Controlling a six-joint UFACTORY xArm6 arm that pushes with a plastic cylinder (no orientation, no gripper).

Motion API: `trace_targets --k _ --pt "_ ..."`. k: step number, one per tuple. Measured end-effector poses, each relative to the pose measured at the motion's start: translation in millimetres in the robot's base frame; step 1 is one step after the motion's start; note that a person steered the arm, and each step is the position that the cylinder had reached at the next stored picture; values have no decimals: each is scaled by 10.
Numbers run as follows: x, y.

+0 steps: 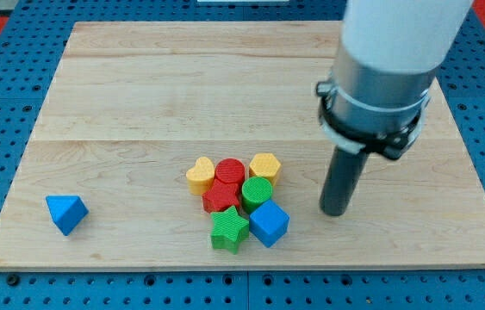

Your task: Push the blue cube to the left side

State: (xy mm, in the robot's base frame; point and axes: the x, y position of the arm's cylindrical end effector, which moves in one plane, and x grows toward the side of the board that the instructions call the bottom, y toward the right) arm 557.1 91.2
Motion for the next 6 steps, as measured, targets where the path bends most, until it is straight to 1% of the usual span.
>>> trace_targets --k 1,2,3,4,5,6 --pt "158 -537" --pt "24 -1011" --pt "-72 -981" --pt "-91 -450" --pt "512 -28" --pt "609 -28"
